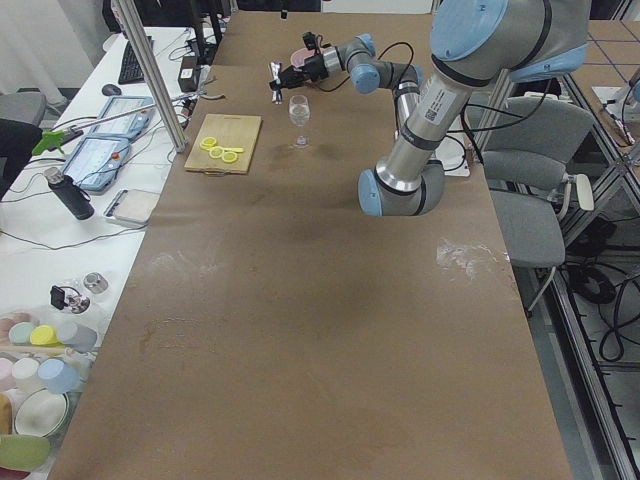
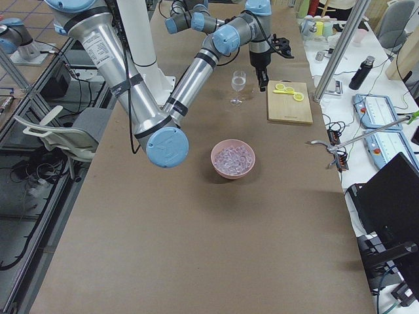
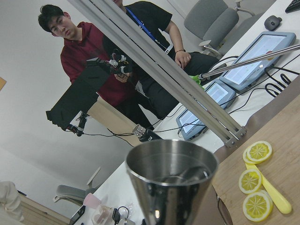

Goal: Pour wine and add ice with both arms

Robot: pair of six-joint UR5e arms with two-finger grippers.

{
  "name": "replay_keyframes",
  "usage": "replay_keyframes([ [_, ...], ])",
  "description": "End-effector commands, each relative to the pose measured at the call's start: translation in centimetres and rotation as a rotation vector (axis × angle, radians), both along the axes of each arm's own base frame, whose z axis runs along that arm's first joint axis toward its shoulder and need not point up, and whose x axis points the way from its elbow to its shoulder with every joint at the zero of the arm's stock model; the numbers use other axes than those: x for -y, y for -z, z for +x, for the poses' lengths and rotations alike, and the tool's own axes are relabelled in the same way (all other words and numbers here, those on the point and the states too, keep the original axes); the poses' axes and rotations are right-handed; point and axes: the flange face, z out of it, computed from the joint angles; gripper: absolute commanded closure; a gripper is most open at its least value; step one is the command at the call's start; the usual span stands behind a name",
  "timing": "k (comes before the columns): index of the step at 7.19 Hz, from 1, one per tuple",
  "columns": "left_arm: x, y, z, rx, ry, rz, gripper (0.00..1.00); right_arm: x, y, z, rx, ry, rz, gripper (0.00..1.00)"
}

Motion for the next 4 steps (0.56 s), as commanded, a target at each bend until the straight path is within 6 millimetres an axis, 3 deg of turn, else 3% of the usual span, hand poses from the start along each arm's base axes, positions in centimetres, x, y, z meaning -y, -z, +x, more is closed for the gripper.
replay_keyframes([
  [1,0.2,1.5,1.7,0.067,0.01,-0.006,1.0,-0.1,-0.1,-0.1,0.01,0.005,-0.012,1.0],
  [4,-2.1,1.2,4.0,0.16,0.012,0.027,1.0,0.1,-0.5,0.0,0.007,0.005,-0.018,1.0],
])
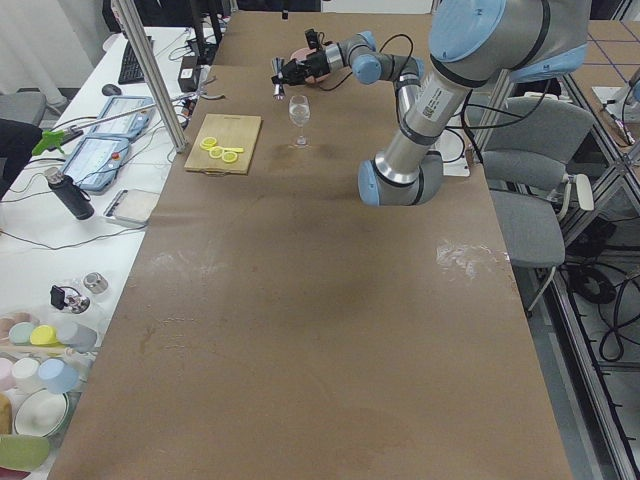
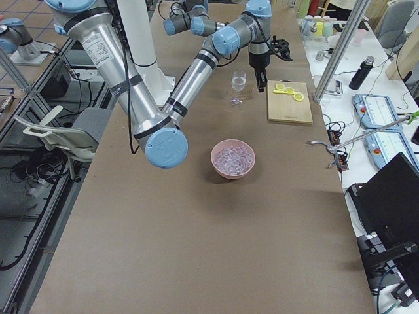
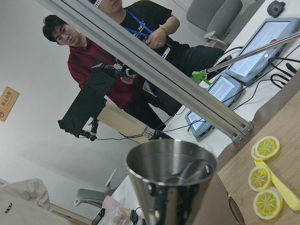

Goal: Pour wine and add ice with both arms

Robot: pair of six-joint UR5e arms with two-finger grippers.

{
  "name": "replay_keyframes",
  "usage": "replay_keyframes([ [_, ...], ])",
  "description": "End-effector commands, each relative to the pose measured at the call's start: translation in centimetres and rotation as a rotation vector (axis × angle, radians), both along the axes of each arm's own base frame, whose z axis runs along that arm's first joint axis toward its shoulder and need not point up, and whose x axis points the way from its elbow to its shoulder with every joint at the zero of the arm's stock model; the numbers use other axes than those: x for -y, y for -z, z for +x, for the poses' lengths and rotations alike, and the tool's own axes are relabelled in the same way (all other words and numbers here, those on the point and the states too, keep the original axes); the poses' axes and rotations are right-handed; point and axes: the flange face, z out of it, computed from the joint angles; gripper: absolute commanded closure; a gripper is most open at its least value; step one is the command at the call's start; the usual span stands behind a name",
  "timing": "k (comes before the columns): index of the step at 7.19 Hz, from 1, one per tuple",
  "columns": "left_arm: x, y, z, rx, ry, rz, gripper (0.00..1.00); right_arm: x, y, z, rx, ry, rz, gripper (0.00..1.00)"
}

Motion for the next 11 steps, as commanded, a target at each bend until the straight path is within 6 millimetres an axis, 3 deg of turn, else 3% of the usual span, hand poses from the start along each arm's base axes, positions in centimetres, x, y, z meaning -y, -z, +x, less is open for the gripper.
replay_keyframes([
  [1,-1.9,-0.6,2.4,0.059,-0.008,0.025,1.0,0.2,-0.1,0.2,0.001,-0.002,-0.004,1.0],
  [5,-2.2,-2.6,5.7,0.157,-0.012,0.021,1.0,0.3,-0.1,0.3,0.001,0.001,0.002,1.0],
  [7,-1.8,-2.5,7.1,0.189,-0.009,0.017,1.0,0.4,-0.2,0.4,0.0,0.002,0.004,1.0],
  [11,-1.7,-3.1,7.4,0.219,0.0,0.025,1.0,0.4,-0.4,0.7,0.009,0.004,-0.004,1.0],
])
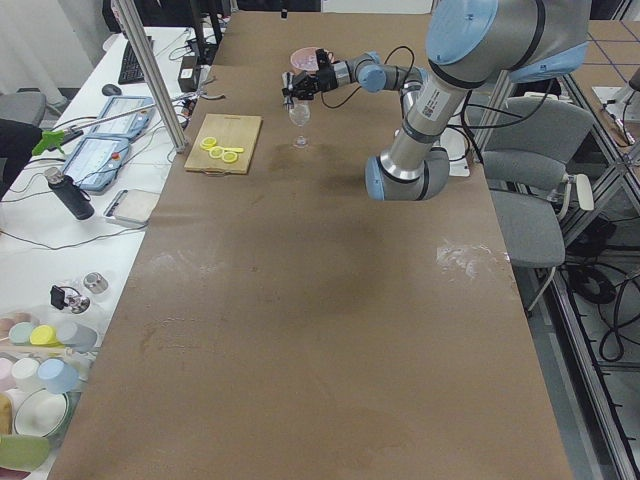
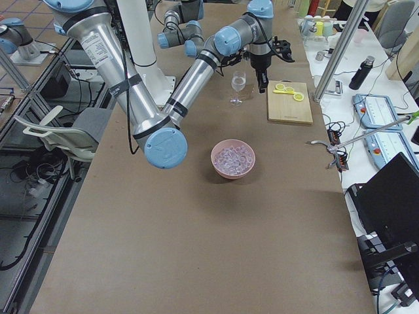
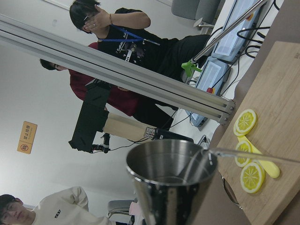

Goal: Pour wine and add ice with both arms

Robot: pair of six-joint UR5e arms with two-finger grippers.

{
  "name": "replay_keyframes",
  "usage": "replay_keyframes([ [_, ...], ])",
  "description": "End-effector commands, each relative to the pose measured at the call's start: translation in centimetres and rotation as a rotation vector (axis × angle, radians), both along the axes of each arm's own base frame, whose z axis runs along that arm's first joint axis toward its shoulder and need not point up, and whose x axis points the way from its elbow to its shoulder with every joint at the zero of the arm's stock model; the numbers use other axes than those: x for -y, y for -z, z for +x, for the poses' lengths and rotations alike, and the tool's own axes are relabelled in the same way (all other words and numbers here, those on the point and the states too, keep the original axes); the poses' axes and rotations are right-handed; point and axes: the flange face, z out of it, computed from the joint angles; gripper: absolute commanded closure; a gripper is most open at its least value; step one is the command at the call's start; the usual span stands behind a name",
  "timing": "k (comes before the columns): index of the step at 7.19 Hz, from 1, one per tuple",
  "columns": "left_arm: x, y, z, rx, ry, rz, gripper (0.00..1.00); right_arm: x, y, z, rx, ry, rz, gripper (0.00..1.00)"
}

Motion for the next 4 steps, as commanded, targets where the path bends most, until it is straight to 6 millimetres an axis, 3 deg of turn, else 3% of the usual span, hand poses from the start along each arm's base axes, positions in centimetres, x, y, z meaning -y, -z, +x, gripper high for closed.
replay_keyframes([
  [1,0.06,-0.46,0.12,0.014,0.004,0.003,1.0,-0.05,-0.12,0.15,0.003,0.0,-0.004,1.0],
  [4,0.36,-1.06,-0.07,0.013,0.014,0.007,1.0,-0.21,-0.03,0.13,0.007,-0.007,-0.008,1.0],
])
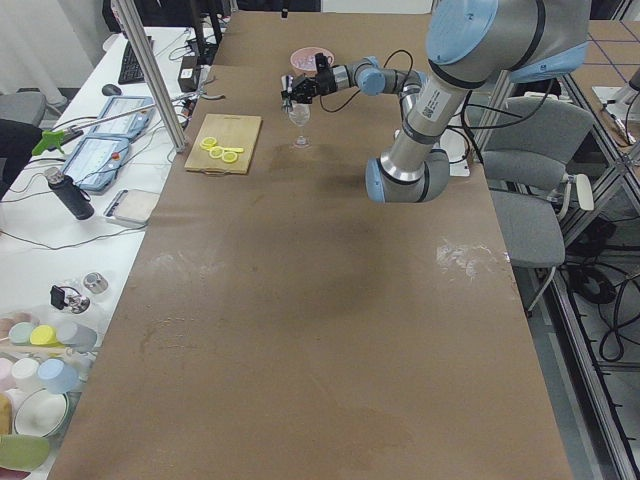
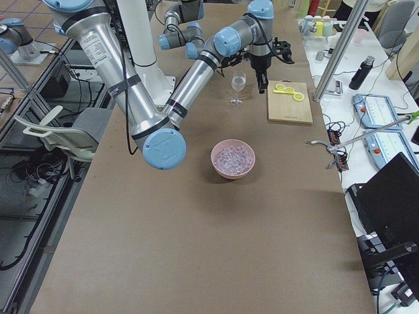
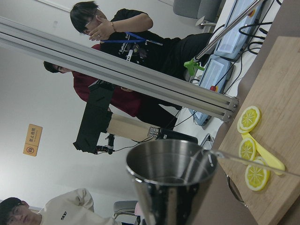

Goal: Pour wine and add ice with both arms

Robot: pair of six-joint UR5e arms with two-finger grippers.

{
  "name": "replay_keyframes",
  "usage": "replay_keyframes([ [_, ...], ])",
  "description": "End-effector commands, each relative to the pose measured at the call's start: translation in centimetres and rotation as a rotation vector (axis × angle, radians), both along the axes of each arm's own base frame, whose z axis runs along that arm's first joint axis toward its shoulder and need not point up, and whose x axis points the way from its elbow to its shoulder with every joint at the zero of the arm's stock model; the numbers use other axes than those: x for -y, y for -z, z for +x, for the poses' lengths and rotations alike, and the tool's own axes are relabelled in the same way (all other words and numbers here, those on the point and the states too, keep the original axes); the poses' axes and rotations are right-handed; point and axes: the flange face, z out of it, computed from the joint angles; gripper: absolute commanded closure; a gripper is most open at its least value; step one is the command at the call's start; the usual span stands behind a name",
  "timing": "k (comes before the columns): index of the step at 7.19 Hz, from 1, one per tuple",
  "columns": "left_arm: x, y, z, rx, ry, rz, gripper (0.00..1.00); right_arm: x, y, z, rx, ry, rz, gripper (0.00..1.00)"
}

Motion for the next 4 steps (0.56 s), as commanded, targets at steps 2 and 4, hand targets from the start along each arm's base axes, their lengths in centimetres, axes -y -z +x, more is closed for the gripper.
replay_keyframes([
  [2,-1.0,3.5,-4.2,-0.187,-0.01,-0.008,1.0,-0.1,0.3,-0.1,0.006,-0.003,-0.002,1.0],
  [4,0.2,5.3,-11.5,-0.384,-0.037,-0.065,1.0,-0.2,0.3,-0.1,0.011,-0.002,-0.01,1.0],
])
